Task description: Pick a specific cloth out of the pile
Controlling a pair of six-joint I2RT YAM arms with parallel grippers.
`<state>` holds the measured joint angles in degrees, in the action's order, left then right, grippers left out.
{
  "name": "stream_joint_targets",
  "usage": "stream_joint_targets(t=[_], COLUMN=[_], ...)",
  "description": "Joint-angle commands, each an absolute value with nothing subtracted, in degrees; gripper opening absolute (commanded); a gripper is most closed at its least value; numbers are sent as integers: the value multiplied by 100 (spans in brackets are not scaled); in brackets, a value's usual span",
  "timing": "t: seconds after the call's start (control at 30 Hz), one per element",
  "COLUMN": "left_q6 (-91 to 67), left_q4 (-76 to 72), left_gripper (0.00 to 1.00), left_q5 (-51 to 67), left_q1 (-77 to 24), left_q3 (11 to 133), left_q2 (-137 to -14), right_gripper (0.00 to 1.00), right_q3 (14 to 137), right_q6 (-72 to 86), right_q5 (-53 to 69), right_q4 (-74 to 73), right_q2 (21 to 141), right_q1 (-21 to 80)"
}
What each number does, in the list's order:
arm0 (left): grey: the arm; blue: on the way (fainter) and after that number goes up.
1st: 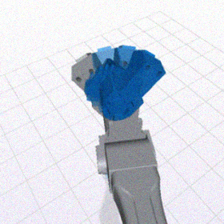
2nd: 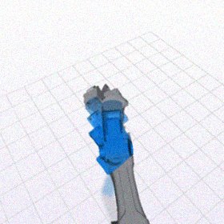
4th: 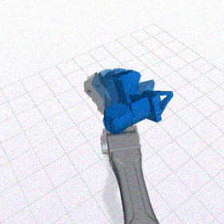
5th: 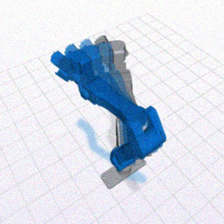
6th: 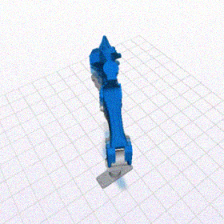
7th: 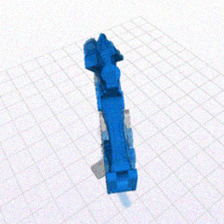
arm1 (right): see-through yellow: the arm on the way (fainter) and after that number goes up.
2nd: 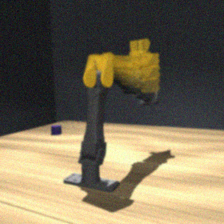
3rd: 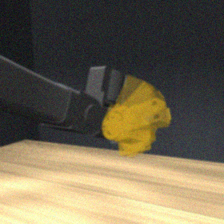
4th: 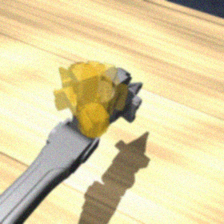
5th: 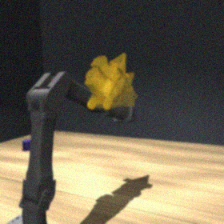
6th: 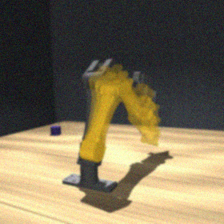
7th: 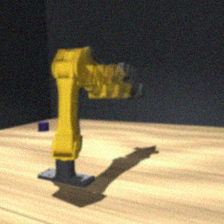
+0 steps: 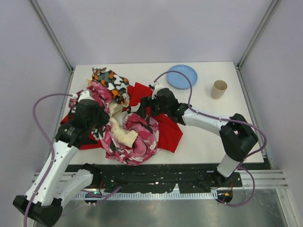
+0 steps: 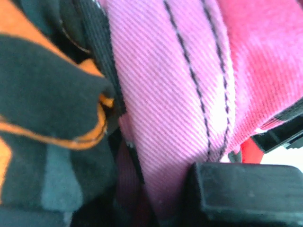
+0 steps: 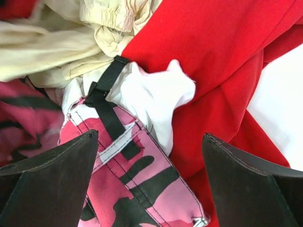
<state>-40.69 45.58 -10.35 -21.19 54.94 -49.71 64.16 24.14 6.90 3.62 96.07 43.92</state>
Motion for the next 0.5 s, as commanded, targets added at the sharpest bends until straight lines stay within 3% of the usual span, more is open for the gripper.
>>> stream_joint_targets(t=[0.0,0.47], left_q6=[-3569,-3419], left_q4=[4403,4280], left_gripper=[0,0], left_q5=[-2118,-1248], left_q1=[-1724,-853], left_q3=[6265,6768], left_q2=[-4640,-5133], right_gripper=[93,80], right_q3=[6811,7251], right_q6=[2435,3304], right_q5=[712,316], right_q4=[712,527], right_q2=[9685,10564], right_q1=[4403,4281])
